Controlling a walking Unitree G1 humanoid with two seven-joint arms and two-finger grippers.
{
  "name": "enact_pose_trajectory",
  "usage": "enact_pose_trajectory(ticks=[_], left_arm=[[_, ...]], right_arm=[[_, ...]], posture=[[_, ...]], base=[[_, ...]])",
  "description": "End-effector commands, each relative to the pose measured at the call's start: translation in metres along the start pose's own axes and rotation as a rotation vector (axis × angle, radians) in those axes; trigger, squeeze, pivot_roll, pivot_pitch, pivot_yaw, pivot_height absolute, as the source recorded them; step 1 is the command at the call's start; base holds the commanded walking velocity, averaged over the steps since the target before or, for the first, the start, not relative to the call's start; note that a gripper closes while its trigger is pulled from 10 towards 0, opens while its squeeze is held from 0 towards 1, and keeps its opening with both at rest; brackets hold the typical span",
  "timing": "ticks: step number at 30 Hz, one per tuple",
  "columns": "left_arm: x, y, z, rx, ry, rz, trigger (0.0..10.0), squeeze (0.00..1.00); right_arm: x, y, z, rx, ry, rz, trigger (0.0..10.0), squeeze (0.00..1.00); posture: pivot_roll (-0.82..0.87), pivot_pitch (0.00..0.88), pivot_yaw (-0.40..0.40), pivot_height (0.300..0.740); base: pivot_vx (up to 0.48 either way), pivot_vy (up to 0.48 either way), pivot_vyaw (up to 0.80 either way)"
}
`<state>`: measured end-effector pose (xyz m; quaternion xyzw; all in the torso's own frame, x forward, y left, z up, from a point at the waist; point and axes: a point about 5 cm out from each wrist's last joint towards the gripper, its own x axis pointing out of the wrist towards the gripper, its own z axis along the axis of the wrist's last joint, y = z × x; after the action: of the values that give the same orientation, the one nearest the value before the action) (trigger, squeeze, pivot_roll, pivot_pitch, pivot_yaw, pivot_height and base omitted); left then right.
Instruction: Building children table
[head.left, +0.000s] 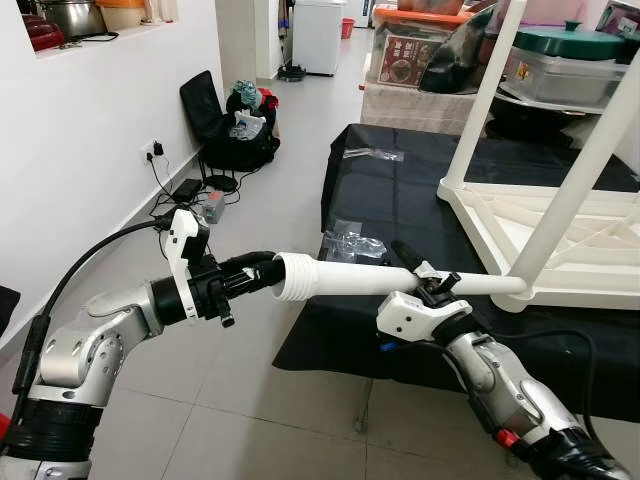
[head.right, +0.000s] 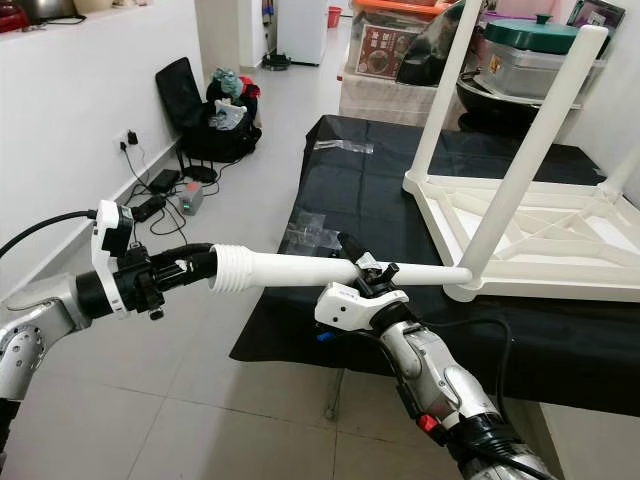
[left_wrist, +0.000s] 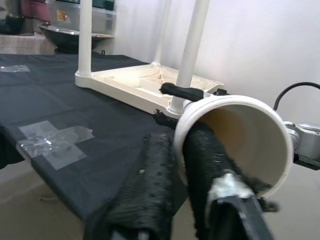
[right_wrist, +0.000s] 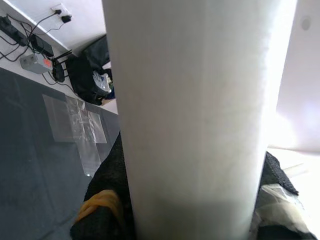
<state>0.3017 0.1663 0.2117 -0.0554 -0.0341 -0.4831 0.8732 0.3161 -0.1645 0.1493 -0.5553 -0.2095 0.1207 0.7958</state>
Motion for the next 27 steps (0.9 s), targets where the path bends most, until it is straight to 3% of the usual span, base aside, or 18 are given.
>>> enact_pose_trajectory(ticks=[1,7,8,12,13,20,21,22,23,24,25,27], left_arm=[[0.0057,0.0003,-0.0083,-0.011,0.040,0.009,0.0,0.00],[0.0114,-0.0026,-0.0106,-0.012,0.042,-0.015,0.0,0.00],[0.0144,-0.0040,-0.0123,-0.010,0.046,-0.025,0.9,0.00],[0.0150,-0.0038,-0.0125,-0.010,0.043,-0.025,1.0,0.00],[0.0152,-0.0036,-0.0124,-0.007,0.040,-0.025,0.0,0.00],[0.0150,-0.0027,-0.0117,-0.002,0.034,-0.022,0.0,0.00],[0.0151,-0.0019,-0.0112,0.000,0.034,-0.016,2.9,0.00],[0.0151,-0.0019,-0.0112,0.000,0.034,-0.016,2.9,0.00],[0.0154,-0.0010,-0.0109,-0.001,0.036,-0.012,10.0,0.00],[0.0154,-0.0010,-0.0109,-0.001,0.036,-0.012,10.0,0.00],[0.0154,0.0005,-0.0099,-0.004,0.030,0.001,10.0,0.00],[0.0152,0.0022,-0.0085,-0.001,0.022,0.014,10.0,0.00]], right_arm=[[0.0054,0.0006,0.0225,0.021,-0.122,-0.017,0.0,0.00],[0.0081,-0.0011,0.0240,0.016,-0.127,-0.024,0.0,0.00],[0.0098,-0.0017,0.0251,0.014,-0.129,-0.029,0.0,0.00],[0.0105,-0.0019,0.0259,0.013,-0.131,-0.032,0.0,0.00],[0.0109,-0.0020,0.0265,0.012,-0.132,-0.034,0.0,0.00],[0.0111,-0.0023,0.0271,0.011,-0.133,-0.036,0.0,0.00],[0.0112,-0.0039,0.0266,0.025,-0.127,-0.051,4.0,0.00],[0.0112,-0.0039,0.0266,0.025,-0.127,-0.051,4.0,0.00],[0.0113,-0.0059,0.0266,0.048,-0.124,-0.065,10.0,0.51],[0.0113,-0.0059,0.0266,0.048,-0.124,-0.065,10.0,0.51],[0.0110,-0.0077,0.0268,0.078,-0.124,-0.077,10.0,1.00],[0.0104,-0.0090,0.0267,0.111,-0.122,-0.086,10.0,1.00]], posture=[[0.07,0.000,-0.052,0.740],[0.06,0.000,-0.046,0.740],[0.06,0.000,-0.046,0.740],[0.06,0.000,-0.046,0.740],[0.06,0.000,-0.046,0.740],[0.06,0.000,-0.046,0.740],[0.06,0.000,-0.045,0.740],[0.06,0.000,-0.045,0.740],[0.06,0.000,-0.043,0.740],[0.06,0.000,-0.043,0.740],[0.06,0.000,-0.043,0.740],[0.06,0.000,-0.044,0.740]], base=[[0.000,0.000,0.00],[0.000,0.000,0.00],[0.000,0.000,0.00],[0.000,0.000,0.00],[0.000,0.000,0.00],[0.000,0.000,0.00],[0.000,0.000,0.00],[0.000,0.000,0.00],[0.000,0.000,0.00],[0.000,0.000,0.00],[0.000,0.000,0.00],[0.000,0.000,0.00]])
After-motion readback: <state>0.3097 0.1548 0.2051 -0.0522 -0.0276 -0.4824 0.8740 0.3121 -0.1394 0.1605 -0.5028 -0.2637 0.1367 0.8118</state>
